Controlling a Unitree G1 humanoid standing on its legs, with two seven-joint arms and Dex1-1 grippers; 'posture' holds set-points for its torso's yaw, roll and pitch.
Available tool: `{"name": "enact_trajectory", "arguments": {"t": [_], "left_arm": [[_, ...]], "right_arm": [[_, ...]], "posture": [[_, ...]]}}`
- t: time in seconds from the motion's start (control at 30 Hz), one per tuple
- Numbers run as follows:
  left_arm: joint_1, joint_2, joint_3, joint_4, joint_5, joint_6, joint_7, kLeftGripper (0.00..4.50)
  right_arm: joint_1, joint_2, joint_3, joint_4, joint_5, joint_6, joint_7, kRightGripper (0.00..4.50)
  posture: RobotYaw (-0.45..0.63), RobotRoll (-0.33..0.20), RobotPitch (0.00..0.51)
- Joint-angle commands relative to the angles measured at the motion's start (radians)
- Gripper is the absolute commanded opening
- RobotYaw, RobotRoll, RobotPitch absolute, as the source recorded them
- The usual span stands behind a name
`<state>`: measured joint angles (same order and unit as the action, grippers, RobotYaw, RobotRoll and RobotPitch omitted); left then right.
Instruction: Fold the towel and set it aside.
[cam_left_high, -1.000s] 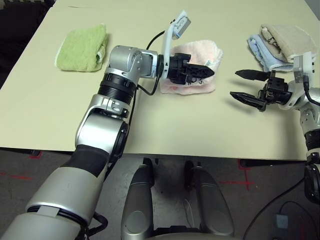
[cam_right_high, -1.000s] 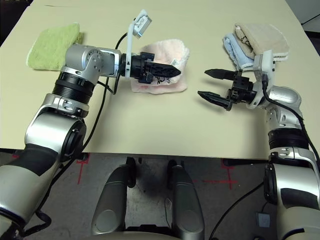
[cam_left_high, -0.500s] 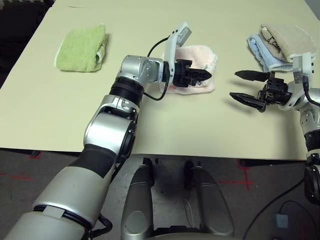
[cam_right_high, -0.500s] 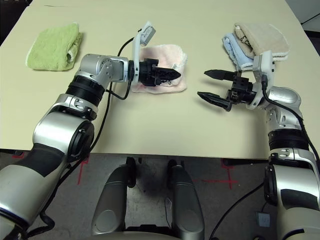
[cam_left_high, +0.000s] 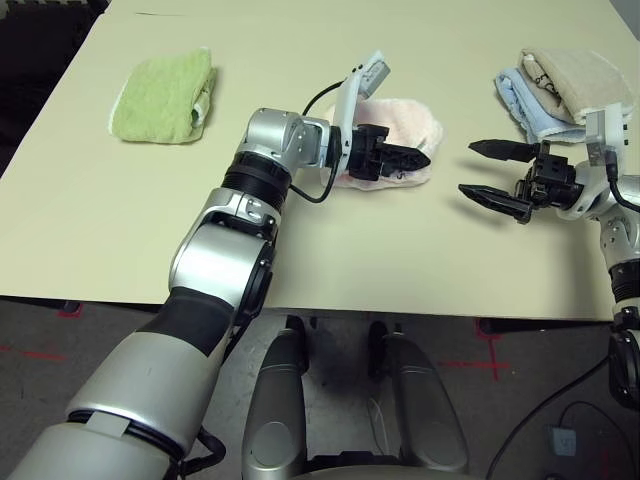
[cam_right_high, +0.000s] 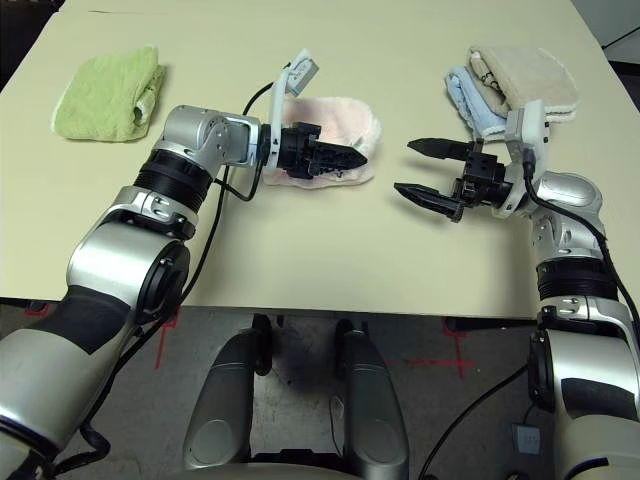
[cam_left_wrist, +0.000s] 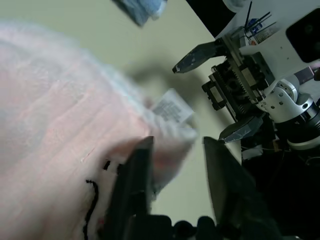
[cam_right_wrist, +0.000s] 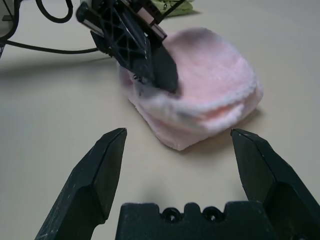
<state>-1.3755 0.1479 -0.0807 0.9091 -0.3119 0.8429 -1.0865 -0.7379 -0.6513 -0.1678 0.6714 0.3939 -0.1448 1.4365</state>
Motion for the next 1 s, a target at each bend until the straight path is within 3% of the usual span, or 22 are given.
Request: {"name": "enact_trajectory", "arguments": {"t": [0.03,0.13,0.27,0.37,0.6,0.7,1.0], "left_arm": [[-0.014,0.059,-0.01,-0.091,-0.002,-0.056,-0.106,3.4],[-0.022,0.132,-0.003,-0.176,-0.011,-0.1,-0.172,4.46],[0.01,0.223,0.001,-0.254,0.028,-0.265,-0.183,4.46],[0.108,0.317,0.016,-0.299,0.049,-0.465,-0.23,4.46],[0.321,0.455,0.037,-0.306,0.045,-0.691,-0.372,4.46],[0.37,0.48,0.047,-0.288,0.049,-0.798,-0.397,4.5],[0.376,0.458,0.064,-0.177,0.059,-0.983,-0.404,4.5]], "right_arm": [[0.008,-0.003,0.006,0.007,-0.007,-0.005,0.008,4.5],[-0.011,-0.002,0.009,0.026,-0.012,-0.008,0.013,4.5],[-0.046,-0.001,0.011,0.06,-0.019,-0.018,0.025,4.5],[-0.087,0.007,0.011,0.094,-0.026,-0.023,0.023,4.5],[-0.157,0.024,0.012,0.172,-0.029,-0.035,0.049,4.5],[-0.172,0.022,0.018,0.196,-0.041,-0.049,0.077,3.88],[-0.183,0.036,0.023,0.198,-0.049,-0.051,0.096,0.41]], "posture": [[0.0,0.0,0.306],[0.01,0.0,0.306],[0.01,0.0,0.304],[0.03,0.0,0.305],[0.05,0.0,0.311],[0.05,0.0,0.314],[0.04,0.0,0.311]]}}
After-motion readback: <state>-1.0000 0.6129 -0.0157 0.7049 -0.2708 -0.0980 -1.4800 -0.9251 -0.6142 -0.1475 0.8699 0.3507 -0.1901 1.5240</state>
